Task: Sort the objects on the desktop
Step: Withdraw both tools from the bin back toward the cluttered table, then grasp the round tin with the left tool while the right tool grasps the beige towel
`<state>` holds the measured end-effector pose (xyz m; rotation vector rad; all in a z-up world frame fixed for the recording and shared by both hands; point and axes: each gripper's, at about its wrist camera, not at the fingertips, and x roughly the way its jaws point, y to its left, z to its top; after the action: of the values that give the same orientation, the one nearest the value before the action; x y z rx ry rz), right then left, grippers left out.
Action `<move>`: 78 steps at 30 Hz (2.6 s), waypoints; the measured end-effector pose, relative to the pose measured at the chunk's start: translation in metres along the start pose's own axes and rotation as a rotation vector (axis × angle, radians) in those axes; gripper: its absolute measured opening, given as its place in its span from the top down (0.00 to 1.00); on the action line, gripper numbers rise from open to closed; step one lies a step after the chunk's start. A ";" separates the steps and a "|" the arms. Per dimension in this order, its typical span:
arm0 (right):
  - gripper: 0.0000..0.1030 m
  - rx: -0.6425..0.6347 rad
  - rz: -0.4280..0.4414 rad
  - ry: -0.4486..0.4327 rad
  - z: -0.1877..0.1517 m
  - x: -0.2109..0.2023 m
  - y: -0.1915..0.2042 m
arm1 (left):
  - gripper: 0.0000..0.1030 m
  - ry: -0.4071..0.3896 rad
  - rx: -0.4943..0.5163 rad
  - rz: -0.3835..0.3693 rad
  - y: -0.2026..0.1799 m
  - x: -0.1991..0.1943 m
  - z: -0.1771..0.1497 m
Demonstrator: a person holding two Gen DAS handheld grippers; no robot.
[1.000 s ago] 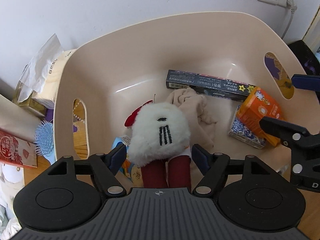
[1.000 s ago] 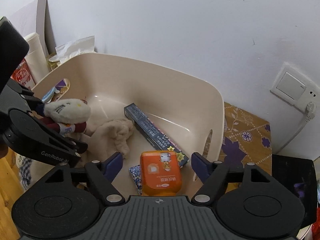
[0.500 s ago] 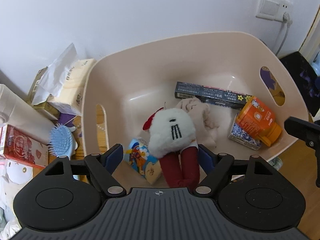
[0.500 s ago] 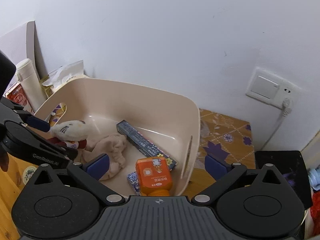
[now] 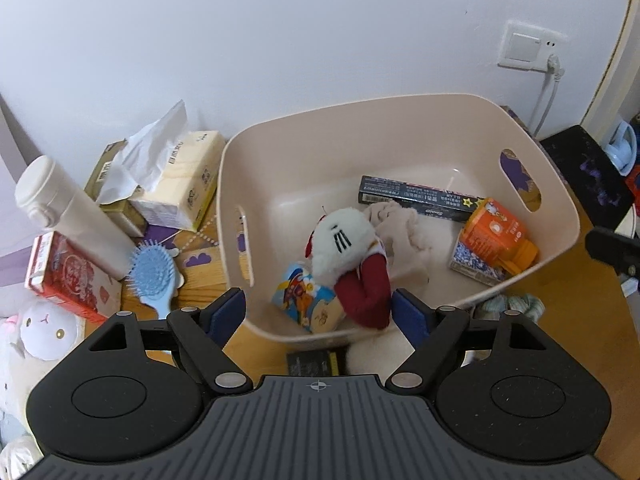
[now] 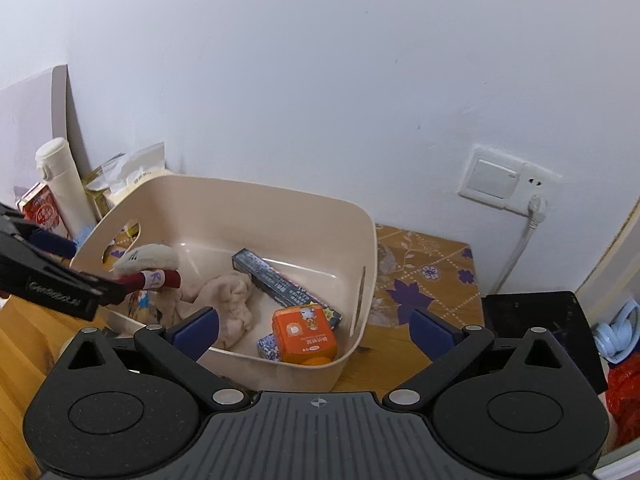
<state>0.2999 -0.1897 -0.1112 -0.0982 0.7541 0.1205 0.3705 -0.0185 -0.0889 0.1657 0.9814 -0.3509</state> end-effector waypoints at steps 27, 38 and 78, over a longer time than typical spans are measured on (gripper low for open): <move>0.00 0.010 -0.081 -0.172 -0.091 -0.078 0.037 | 0.21 -0.065 -0.029 -0.053 0.056 -0.035 -0.108; 0.00 0.021 -0.072 -0.097 -0.140 -0.061 0.055 | 0.21 0.002 0.013 -0.055 0.070 -0.006 -0.146; 0.39 0.044 0.069 0.170 -0.150 0.045 0.046 | 0.36 0.030 0.063 -0.126 0.062 0.094 -0.121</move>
<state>0.2239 -0.1605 -0.2531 -0.0405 0.9299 0.1629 0.3458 0.0546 -0.2348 0.1674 1.0135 -0.4964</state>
